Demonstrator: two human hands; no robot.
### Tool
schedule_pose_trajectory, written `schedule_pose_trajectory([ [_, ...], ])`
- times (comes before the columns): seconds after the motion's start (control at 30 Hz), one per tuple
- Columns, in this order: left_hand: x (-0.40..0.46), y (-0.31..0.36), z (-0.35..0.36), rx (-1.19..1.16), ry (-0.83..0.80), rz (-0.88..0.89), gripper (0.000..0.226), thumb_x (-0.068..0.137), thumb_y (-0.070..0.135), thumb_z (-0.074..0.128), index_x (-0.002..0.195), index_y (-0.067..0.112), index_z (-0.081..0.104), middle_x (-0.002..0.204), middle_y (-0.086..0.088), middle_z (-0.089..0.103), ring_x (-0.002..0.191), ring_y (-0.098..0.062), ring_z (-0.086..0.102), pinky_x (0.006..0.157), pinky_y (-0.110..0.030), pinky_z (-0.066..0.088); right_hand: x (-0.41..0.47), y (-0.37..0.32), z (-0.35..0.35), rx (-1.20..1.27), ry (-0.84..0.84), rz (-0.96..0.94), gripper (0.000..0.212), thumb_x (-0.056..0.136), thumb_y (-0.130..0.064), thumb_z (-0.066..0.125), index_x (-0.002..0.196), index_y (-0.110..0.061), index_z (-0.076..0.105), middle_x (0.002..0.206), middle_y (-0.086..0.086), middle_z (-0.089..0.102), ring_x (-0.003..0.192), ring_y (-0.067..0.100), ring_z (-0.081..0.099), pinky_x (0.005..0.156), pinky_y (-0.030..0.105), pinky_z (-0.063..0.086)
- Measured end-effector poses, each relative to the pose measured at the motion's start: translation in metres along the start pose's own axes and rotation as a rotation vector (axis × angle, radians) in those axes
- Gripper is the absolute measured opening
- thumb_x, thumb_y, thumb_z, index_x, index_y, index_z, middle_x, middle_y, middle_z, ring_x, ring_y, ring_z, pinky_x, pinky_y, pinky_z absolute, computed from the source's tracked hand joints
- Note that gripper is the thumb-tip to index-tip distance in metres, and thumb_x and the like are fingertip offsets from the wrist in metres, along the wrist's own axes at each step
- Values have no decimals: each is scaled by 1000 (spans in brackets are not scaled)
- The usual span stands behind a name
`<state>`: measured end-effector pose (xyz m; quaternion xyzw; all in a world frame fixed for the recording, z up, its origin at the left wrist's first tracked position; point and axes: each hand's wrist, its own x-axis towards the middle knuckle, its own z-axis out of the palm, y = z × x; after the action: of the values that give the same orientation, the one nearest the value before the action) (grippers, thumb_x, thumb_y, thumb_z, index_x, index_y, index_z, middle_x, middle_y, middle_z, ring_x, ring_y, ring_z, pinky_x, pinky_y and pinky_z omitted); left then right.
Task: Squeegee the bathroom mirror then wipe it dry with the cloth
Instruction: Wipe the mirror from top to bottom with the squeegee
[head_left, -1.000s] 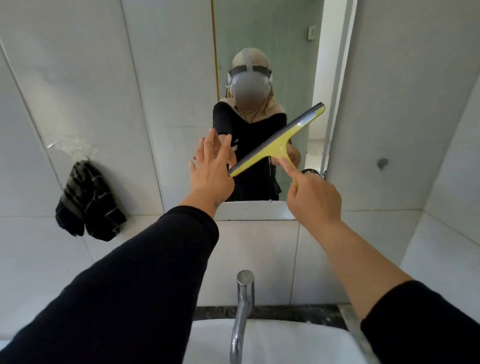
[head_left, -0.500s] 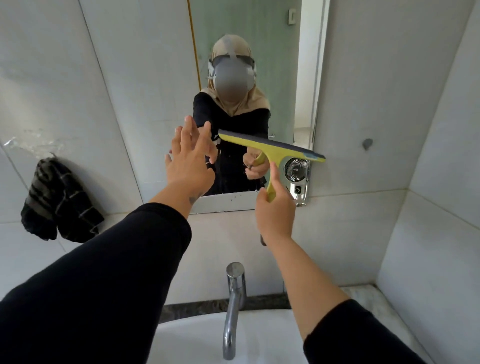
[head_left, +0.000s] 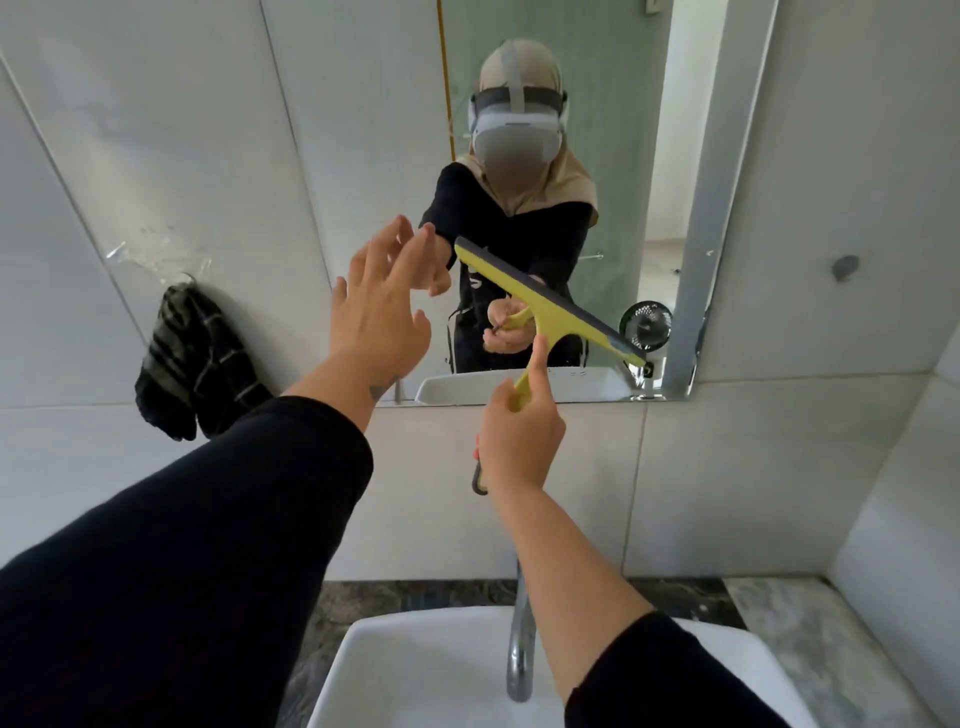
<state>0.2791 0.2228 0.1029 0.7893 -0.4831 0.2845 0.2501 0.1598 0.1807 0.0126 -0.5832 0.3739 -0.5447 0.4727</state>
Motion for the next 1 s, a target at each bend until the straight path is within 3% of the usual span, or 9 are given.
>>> schedule_pose_trajectory([
  [0.1, -3, -10, -6, -1, 14, -31, 79, 83, 12, 58, 148, 32, 19, 158, 2, 12, 141, -27, 20, 108, -50, 33, -18, 2, 16, -91, -82, -105, 58, 97, -11, 43, 145, -40, 30, 59, -4, 52, 54, 15, 54, 62, 40, 58],
  [0.23, -8, -22, -9, -3, 3, -56, 78, 83, 10, 57, 148, 31, 20, 157, 1, 14, 139, -27, 22, 107, -49, 35, -30, 5, 34, -155, -104, -201, 60, 94, -10, 46, 146, -34, 31, 72, 5, 63, 64, 13, 53, 71, 39, 57],
  [0.4, -13, -32, -6, -8, -11, -116, 79, 83, 9, 56, 149, 31, 19, 158, 1, 11, 141, -27, 18, 110, -49, 31, -33, 9, 33, -262, -177, -257, 59, 95, -12, 43, 146, -37, 29, 64, -3, 46, 62, 14, 47, 63, 34, 50],
  [0.5, -16, -28, -4, -21, -33, -129, 81, 82, 8, 56, 149, 32, 17, 158, 1, 9, 143, -26, 15, 111, -50, 30, -36, 11, 28, -402, -272, -304, 59, 97, -15, 42, 147, -40, 25, 70, 1, 50, 68, 20, 53, 65, 35, 48],
  [0.73, -18, -10, 5, -51, -70, -165, 80, 84, 13, 56, 150, 30, 15, 159, 0, 5, 144, -26, 10, 110, -52, 32, -9, -1, -6, -968, -515, -570, 69, 94, -10, 43, 149, -40, 15, 82, 3, 44, 70, 20, 44, 60, 32, 35],
  [0.87, -25, 2, 16, -96, -66, -179, 83, 81, 12, 58, 150, 30, 15, 158, 2, 7, 143, -25, 12, 108, -52, 35, 19, -21, -27, -1194, -522, -788, 67, 92, -9, 45, 146, -42, 23, 82, 2, 40, 73, 26, 51, 57, 32, 34],
  [1.0, -32, 22, 30, -120, -82, -163, 86, 82, 12, 60, 150, 30, 12, 158, 0, 4, 143, -27, 12, 108, -54, 35, 40, -27, -53, -1294, -506, -846, 66, 91, -8, 43, 143, -46, 27, 81, 2, 41, 66, 25, 41, 52, 31, 28],
])
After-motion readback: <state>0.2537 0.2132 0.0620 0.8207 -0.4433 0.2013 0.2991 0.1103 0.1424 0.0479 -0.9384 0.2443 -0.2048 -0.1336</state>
